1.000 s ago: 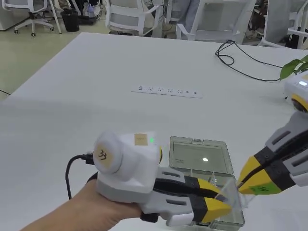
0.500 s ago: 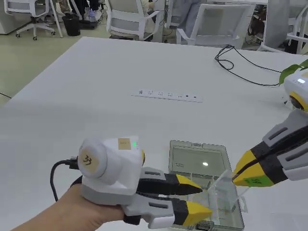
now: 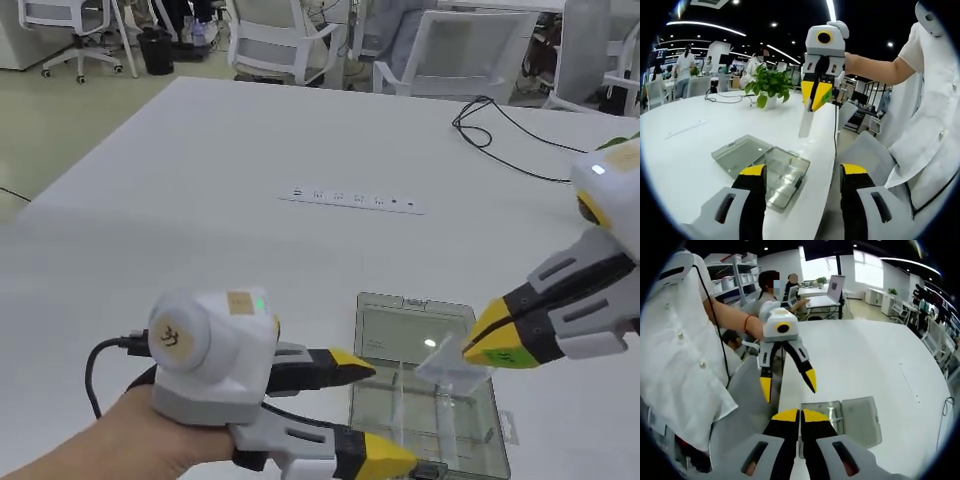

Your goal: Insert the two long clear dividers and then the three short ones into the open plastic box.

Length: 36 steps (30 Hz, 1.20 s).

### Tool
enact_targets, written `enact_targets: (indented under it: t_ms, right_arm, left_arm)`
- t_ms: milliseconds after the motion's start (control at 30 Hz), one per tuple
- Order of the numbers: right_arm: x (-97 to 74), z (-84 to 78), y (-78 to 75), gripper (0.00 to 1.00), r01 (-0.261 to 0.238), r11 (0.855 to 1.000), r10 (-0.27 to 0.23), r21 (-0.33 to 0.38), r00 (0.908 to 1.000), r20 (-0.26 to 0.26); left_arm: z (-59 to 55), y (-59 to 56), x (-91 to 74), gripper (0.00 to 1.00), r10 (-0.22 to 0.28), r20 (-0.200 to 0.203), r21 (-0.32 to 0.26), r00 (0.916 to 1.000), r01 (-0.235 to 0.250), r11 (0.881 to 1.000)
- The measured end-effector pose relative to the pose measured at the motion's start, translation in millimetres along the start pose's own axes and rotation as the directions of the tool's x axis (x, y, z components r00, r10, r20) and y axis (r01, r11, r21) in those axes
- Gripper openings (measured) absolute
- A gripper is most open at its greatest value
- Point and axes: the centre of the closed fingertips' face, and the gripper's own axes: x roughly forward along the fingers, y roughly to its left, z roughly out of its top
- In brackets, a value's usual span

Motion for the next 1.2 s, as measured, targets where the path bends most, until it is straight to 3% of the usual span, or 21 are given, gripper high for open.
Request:
enact_targets:
  t_ms: [267, 400, 733, 1200]
  right_arm:
    - [17.0, -1.9, -15.6, 0.03, 0.026, 1.0, -0.026, 0.009, 0.9997, 0.003]
    - [29.4, -5.1, -23.8, 0.03, 0.044, 0.999, -0.044, 0.014, 0.999, 0.005]
    - [56.9, -19.6, -36.9, 0.03, 0.055, 0.998, -0.055, 0.025, 0.9984, -0.017]
    - [88.4, -41.2, -47.6, 0.03, 0.079, 0.996, -0.078, 0.049, 0.9968, -0.02]
  left_arm:
    - [-13.1, 9.4, -3.3, 0.72, 0.024, -0.028, -0.006, 0.9993, -0.024, 1.0]
    - [-17.9, 15.3, -3.6, 0.84, 0.047, -0.034, 0.003, 0.9983, -0.047, 0.999]
    - [-21.1, 19.4, -3.3, 0.96, 0.055, -0.024, 0.013, 0.9982, -0.054, 0.998]
    - [-30.4, 20.6, -4.5, 1.0, 0.06, -0.04, -0.007, 0.9974, -0.06, 0.998]
